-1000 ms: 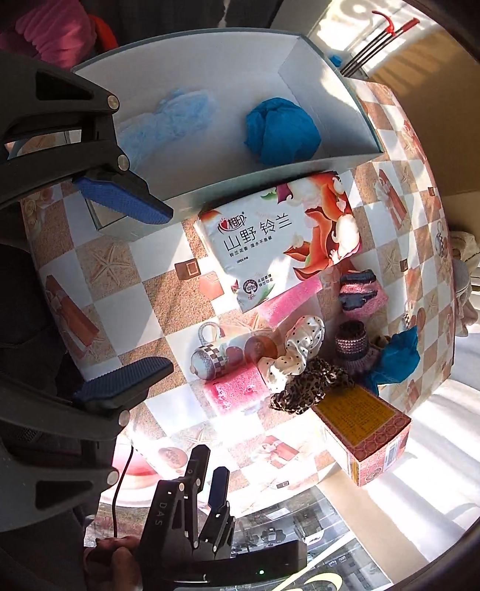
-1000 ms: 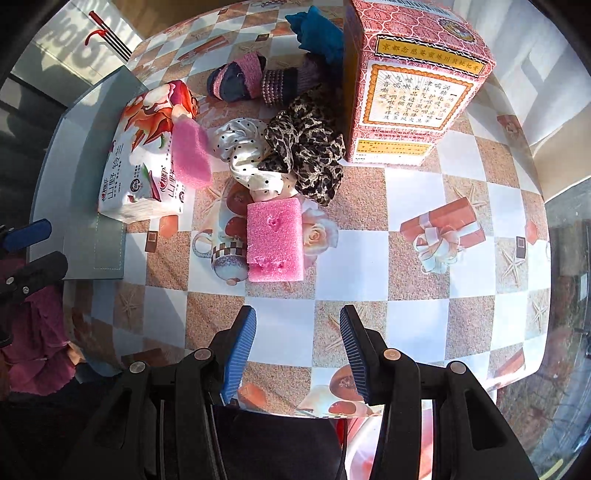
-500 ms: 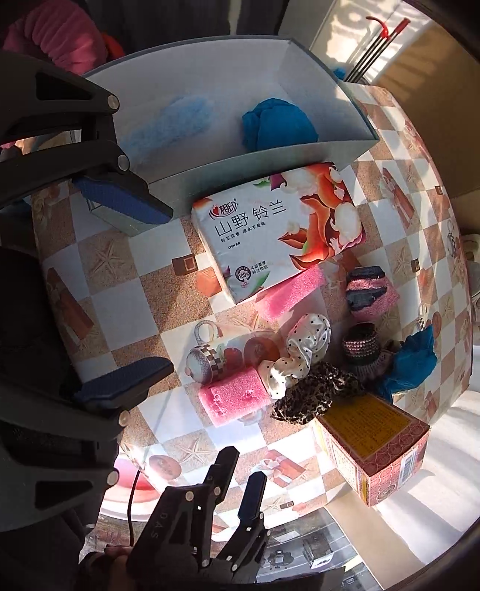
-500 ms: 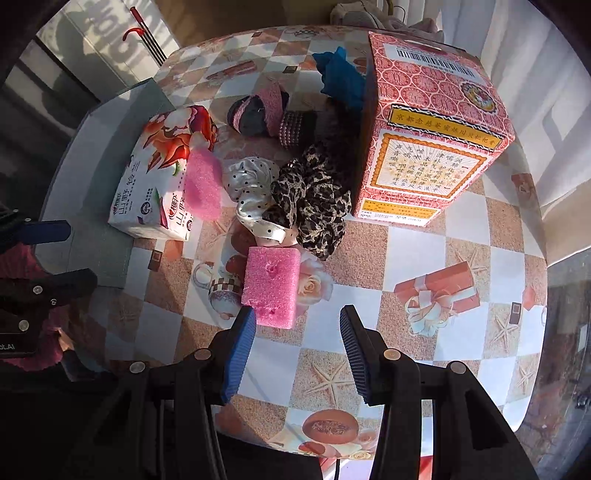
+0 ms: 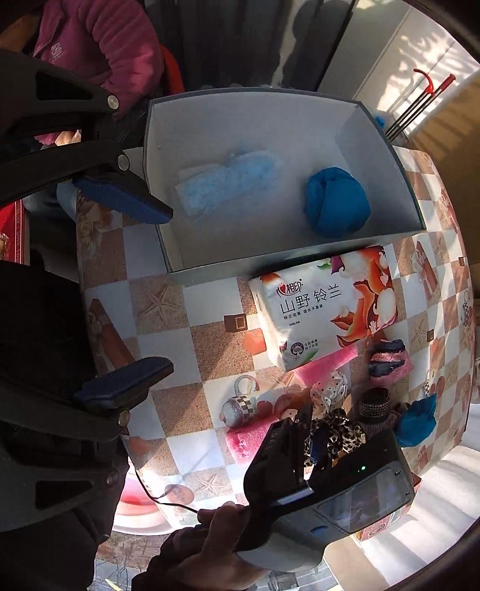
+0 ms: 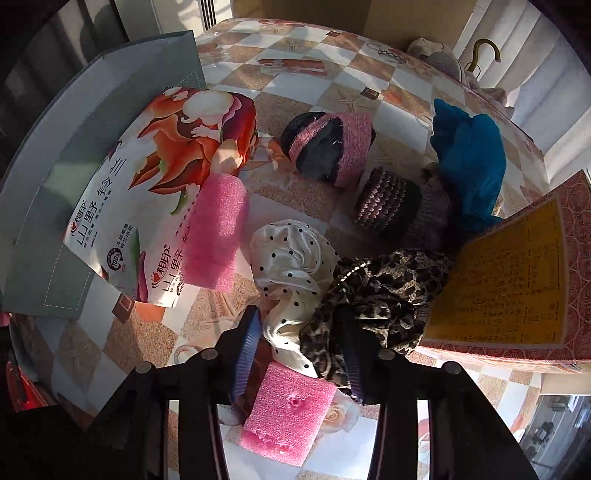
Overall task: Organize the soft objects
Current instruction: 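Grasp polka-dot scrunchie with left tool while right tool grasps leopard scrunchie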
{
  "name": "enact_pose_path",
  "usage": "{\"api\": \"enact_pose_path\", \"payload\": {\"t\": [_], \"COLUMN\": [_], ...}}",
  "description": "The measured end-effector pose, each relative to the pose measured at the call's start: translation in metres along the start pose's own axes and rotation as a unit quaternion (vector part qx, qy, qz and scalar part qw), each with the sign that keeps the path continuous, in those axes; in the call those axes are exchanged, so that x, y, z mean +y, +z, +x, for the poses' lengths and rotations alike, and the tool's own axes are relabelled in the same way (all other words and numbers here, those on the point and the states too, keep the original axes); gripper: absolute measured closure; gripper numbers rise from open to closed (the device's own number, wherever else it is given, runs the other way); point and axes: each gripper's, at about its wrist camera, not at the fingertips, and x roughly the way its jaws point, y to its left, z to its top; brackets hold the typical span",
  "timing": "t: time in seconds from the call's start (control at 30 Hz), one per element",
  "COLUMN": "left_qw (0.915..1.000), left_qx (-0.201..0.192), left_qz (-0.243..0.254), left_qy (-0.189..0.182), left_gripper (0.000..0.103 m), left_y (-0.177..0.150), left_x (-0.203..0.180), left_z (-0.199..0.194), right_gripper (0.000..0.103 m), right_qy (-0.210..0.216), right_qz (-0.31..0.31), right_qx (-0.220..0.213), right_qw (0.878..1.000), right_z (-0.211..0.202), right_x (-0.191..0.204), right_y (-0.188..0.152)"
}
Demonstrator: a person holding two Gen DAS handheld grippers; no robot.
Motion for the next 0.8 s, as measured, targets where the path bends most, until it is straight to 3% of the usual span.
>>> {"api": "enact_pose_path", "payload": {"t": [0.07, 0.13, 0.3, 0.37, 0.47, 0.57, 0.63, 0.7, 0.8], "left_qw": [1.0000, 0.9999, 0.9997, 0.9992, 0.9980, 0.9964, 0.9950, 0.9934, 0.9906], "left_qx": [0.004, 0.005, -0.002, 0.000, 0.011, 0.031, 0.039, 0.048, 0.062], "left_qz": [-0.008, -0.009, 0.005, 0.007, 0.004, 0.003, 0.002, 0.001, 0.001], "left_qy": [-0.004, -0.010, -0.026, -0.040, -0.061, -0.079, -0.092, -0.104, -0.121], "left_gripper": [0.025, 0.025, 0.025, 0.025, 0.025, 0.025, 0.025, 0.025, 0.025], "left_y": [-0.004, -0.005, -0.003, -0.002, 0.001, 0.002, 0.002, 0.000, -0.001], "left_x": [0.002, -0.001, -0.017, -0.023, -0.030, -0.038, -0.041, -0.045, -0.051], "left_z": [0.002, 0.005, 0.010, 0.015, 0.030, 0.045, 0.051, 0.058, 0.069], "right_gripper": [0.088, 0.093, 0.093, 0.093, 0.092, 0.071, 0.031, 0.024, 0.024], "right_qy": [0.010, 0.018, 0.064, 0.084, 0.101, 0.103, 0.083, 0.057, 0.044], "right_qz": [0.003, 0.009, 0.025, 0.015, 0.000, 0.002, 0.024, 0.051, 0.065], "right_qx": [0.000, -0.020, -0.088, -0.095, -0.073, -0.038, -0.043, -0.050, -0.011], "right_qw": [1.000, 1.000, 0.994, 0.992, 0.992, 0.994, 0.995, 0.996, 0.997], "right_z": [-0.002, -0.017, -0.085, -0.104, -0.103, -0.090, -0.096, -0.103, -0.092], "right_x": [-0.001, -0.004, -0.008, -0.003, 0.009, 0.012, 0.001, -0.016, -0.036], "right_y": [0.000, -0.006, -0.049, -0.071, -0.086, -0.091, -0.101, -0.117, -0.138]}}
